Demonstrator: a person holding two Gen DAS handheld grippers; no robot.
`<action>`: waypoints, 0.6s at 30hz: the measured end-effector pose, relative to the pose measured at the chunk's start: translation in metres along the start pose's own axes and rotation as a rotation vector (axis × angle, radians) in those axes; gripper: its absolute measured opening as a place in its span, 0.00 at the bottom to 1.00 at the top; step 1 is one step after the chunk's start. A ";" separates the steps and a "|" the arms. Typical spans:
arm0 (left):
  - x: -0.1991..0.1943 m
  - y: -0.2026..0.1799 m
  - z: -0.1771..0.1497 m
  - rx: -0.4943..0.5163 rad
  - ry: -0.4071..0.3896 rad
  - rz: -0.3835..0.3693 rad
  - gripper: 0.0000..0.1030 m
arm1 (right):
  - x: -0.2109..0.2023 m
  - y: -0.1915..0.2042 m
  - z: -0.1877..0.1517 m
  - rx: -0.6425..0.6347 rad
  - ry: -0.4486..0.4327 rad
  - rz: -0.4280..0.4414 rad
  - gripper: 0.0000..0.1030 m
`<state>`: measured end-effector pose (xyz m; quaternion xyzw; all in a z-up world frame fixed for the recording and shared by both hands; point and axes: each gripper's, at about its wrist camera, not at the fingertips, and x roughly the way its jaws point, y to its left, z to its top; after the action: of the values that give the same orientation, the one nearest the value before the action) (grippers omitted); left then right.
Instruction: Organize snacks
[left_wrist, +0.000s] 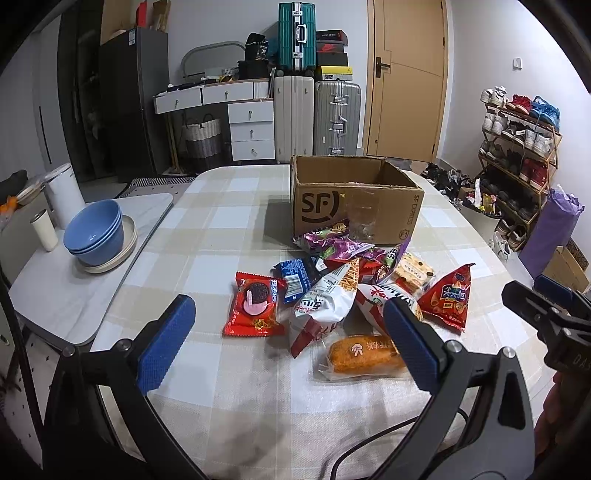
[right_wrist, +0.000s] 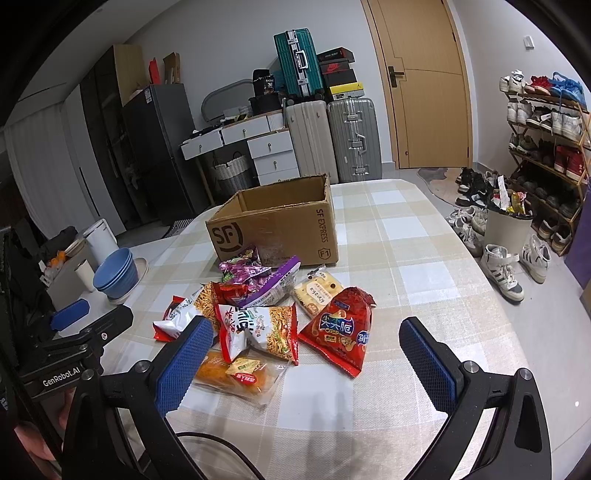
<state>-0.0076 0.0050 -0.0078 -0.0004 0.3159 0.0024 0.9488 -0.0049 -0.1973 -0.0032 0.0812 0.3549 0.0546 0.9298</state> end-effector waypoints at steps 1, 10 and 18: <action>0.000 0.000 0.000 0.000 0.001 0.000 0.98 | 0.000 0.000 0.000 0.000 0.000 0.000 1.00; 0.001 0.002 -0.001 0.000 0.005 0.001 0.98 | 0.000 0.000 0.000 0.001 0.001 0.000 1.00; 0.002 0.002 -0.001 -0.010 -0.001 -0.002 0.98 | 0.001 0.001 -0.001 0.001 0.002 0.000 1.00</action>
<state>-0.0072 0.0074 -0.0099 -0.0055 0.3154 0.0029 0.9489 -0.0052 -0.1964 -0.0042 0.0815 0.3557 0.0546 0.9294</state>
